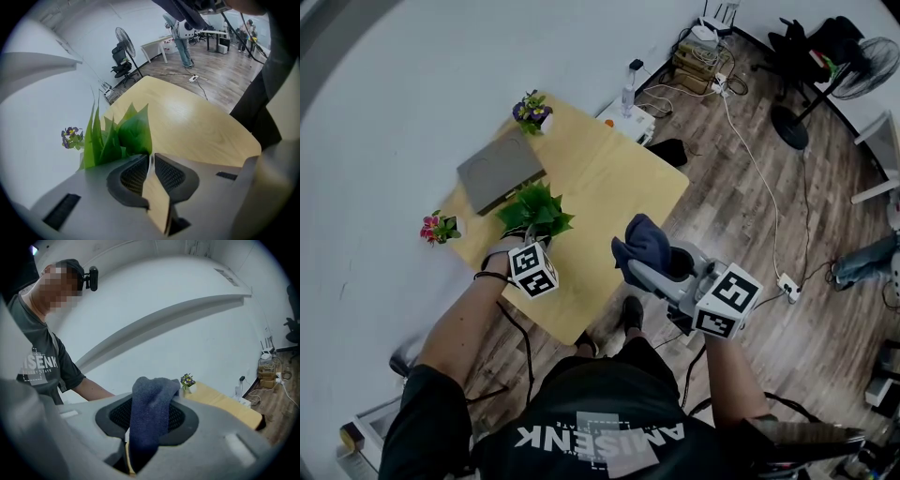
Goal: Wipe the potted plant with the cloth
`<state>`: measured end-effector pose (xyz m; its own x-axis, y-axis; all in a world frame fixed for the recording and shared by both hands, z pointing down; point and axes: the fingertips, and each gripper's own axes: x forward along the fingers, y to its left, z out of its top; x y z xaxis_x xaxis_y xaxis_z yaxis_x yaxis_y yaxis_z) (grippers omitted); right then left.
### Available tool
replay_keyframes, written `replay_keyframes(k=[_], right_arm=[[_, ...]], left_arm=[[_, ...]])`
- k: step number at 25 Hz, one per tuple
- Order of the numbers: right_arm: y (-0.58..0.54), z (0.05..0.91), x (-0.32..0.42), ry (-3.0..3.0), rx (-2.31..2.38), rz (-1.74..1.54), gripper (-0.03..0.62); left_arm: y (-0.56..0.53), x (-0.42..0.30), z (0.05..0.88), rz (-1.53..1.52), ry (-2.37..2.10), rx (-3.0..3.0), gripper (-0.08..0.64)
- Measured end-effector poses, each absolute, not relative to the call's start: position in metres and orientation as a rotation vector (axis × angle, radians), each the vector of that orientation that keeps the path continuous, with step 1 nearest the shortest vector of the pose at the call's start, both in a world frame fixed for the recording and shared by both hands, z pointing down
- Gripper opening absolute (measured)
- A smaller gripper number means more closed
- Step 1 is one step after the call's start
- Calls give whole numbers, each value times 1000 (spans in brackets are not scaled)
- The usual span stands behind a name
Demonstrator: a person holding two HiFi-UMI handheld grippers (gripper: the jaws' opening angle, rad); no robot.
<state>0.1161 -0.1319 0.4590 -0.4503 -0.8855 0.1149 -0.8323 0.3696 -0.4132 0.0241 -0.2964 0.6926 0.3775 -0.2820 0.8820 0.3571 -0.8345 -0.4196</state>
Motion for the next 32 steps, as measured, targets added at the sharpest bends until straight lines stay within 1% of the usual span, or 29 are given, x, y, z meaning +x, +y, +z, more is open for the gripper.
replay_keyframes(k=[7,20,27,32], right_arm=[[-132,444,115,2469,-1581,-591,127],[-135,407,107,2567,-1511,-476,127],[-152,379,109,2633,-1433,-371,127],[-166,359,103,2693,-1349,-319,127]], left_arm=[[-295,13,688,-1488,-99,-2088,120],[-268,11,632,-1383,-34,-2282,126],[-258,16,552,-1176,171,-2606,126],[-246,9,484,-939,329,-2825,126]])
